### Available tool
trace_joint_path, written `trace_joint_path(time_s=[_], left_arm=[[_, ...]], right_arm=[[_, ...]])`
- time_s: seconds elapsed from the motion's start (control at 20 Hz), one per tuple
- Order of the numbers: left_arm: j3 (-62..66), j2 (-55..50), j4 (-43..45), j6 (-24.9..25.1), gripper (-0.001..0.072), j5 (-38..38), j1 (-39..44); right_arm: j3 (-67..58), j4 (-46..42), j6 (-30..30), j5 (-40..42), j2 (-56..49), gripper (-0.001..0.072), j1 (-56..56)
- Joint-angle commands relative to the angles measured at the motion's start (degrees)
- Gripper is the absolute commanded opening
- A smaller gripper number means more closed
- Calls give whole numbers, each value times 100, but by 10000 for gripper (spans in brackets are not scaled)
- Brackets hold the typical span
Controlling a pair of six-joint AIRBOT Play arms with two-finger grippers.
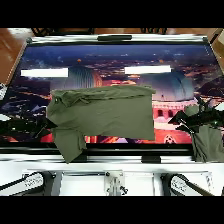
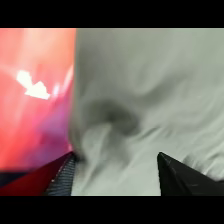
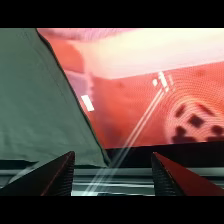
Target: Fold the shirts.
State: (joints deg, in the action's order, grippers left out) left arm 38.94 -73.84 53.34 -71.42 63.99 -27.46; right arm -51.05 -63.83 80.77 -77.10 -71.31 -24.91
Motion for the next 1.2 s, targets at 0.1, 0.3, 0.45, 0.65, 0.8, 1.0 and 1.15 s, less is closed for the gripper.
trace_joint_path(time_s=[0.1,0.3,0.45,0.65,0.8,1.0,1.15], left_arm=[[-4,-68,-223,35,39,-345,240],[39,-63,-240,177,33,7,236],[63,-42,-240,179,34,120,236],[63,-26,-240,179,33,127,236],[63,-26,-240,179,33,157,236],[149,-24,-240,330,33,308,236],[588,-15,-243,376,32,549,236]], right_arm=[[149,48,-61,-17,4,582,87],[918,216,-345,407,-2,660,514],[1237,754,-452,608,-103,659,540],[1261,791,-455,695,-269,659,866],[1261,798,-356,927,-466,658,1314],[1259,933,-262,1161,-608,435,1832],[1196,1154,-415,1095,-549,80,1869]])
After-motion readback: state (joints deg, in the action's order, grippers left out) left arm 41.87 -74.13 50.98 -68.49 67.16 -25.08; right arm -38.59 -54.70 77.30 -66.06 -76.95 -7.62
